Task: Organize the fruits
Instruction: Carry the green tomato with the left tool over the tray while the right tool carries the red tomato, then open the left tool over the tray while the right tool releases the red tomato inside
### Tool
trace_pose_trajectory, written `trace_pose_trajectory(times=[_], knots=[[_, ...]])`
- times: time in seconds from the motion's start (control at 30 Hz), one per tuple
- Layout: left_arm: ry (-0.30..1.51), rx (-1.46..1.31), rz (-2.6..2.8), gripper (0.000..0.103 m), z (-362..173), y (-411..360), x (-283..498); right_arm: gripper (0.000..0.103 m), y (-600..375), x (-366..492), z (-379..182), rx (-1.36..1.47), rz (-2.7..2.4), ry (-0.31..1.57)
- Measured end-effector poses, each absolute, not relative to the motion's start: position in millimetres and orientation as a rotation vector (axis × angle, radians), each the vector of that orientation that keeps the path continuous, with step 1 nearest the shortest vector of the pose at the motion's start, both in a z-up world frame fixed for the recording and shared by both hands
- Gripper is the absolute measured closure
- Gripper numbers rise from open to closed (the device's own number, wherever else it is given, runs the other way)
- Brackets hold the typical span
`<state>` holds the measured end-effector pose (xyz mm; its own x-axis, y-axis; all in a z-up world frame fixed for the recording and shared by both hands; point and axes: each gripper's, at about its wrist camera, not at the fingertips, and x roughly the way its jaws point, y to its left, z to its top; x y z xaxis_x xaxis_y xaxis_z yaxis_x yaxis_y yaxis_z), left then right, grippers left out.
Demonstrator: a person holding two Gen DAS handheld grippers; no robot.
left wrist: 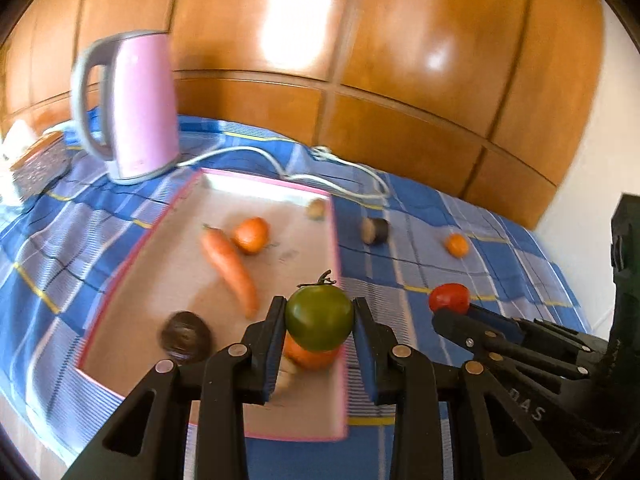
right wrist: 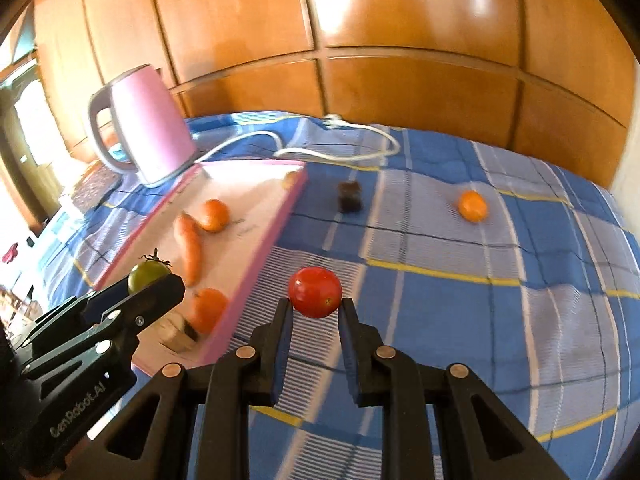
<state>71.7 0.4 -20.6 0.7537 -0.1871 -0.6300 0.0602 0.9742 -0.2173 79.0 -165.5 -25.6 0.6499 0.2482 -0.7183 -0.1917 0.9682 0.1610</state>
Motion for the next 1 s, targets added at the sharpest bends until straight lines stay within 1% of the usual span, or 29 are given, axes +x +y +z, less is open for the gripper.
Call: trace_pose_trajectory(times=[0.2, 0.4, 0.67, 1.0], knots=[[0.703, -0.23, -0.035, 0.07, -20, 43, 83, 0.08, -134, 90, -18, 0.026, 0.324, 0.817], [0.709, -0.239, 0.032, 0.07, -23, 68, 95, 0.08, -107, 105, -12, -0.004, 0.374, 0.802], [0.7, -0.233, 0.09, 0.07, -22, 81, 105, 0.08, -85, 128, -16, 0.005, 0.397, 0.819], [0.71, -0.225, 0.096, 0.07, -27, 78, 111, 0.08, -70, 139, -25, -0.015, 0.405, 0.831]])
